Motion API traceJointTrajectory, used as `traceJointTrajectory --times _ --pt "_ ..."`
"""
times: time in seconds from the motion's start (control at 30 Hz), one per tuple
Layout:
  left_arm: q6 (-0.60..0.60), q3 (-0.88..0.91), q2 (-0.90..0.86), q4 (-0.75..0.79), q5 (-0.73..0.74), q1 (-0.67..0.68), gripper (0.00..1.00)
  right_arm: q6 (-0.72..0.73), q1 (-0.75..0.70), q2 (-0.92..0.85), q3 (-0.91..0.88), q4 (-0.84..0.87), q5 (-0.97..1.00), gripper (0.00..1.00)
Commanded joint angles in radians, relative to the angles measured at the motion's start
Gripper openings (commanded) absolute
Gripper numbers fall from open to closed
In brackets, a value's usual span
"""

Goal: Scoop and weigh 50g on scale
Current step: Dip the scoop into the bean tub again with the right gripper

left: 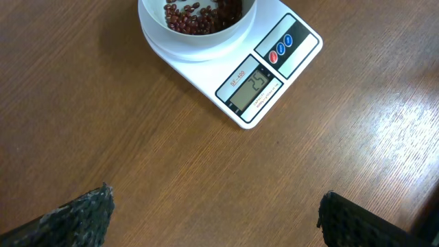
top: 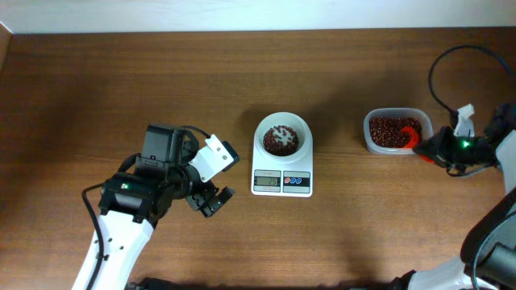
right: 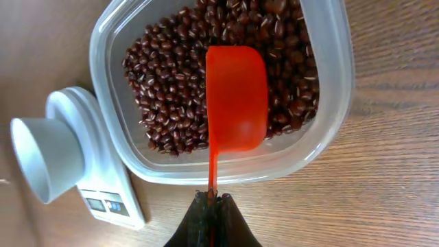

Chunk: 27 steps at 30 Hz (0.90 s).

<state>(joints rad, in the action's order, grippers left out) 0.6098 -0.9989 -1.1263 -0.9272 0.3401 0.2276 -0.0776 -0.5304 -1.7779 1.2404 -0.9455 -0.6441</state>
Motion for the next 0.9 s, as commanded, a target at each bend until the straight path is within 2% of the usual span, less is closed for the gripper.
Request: traceJointTrajectory --times 0.0,0.13,0.43,0.87 --pt "0.012 -0.016 0.008 0.001 0.0 -0.003 0.99 0.008 -0.007 -0.013 -0.018 0.007 -0.034 0.04" --pt "0.012 -0.016 0.008 0.001 0.0 -0.003 0.99 0.004 -0.019 -0.014 -0.02 0.011 -0.107 0.04" --pt "0.012 -0.016 0.008 0.001 0.0 -0.003 0.99 -0.038 -0.164 -0.014 -0.02 0.061 -0.402 0.04" --pt "0.012 -0.016 0.008 0.001 0.0 -0.003 0.99 -0.053 -0.163 -0.014 -0.02 0.045 -0.423 0.04"
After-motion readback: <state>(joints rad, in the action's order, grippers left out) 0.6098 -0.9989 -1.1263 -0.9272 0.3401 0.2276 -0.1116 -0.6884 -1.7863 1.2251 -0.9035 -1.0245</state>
